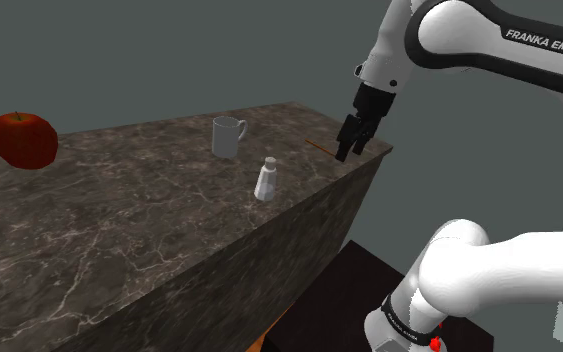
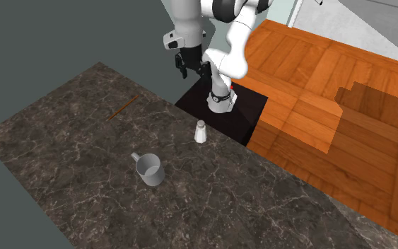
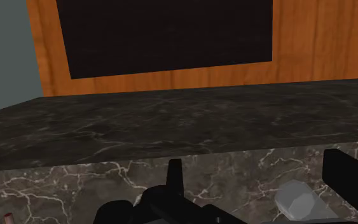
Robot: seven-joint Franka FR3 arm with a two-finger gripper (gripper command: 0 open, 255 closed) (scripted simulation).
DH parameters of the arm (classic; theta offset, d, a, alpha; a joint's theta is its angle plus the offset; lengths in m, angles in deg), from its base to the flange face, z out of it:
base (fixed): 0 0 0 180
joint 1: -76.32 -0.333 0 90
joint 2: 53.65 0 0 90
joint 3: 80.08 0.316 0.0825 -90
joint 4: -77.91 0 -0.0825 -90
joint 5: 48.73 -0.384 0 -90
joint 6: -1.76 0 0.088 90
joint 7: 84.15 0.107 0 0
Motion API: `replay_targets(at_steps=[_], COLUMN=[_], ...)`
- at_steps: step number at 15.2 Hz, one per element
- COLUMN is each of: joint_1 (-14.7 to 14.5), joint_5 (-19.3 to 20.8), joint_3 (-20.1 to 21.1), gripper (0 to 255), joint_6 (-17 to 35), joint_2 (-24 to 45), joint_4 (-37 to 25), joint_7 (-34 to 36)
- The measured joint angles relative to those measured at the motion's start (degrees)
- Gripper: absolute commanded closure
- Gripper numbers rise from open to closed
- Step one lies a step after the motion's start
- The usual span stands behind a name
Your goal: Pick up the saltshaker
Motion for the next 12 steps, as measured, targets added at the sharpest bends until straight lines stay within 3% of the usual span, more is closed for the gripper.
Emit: replay_targets(at_steps=[3, 12], joint_1=[-0.39, -2.97], joint_5=[-0.82, -5.52], joint_3=[0.95, 8.58], gripper=[0, 0], joint_6=[2.54, 21.66], joint_2=[0.72, 8.81], joint_4=[0.66, 2.25], joint_7=[0.73, 6.16])
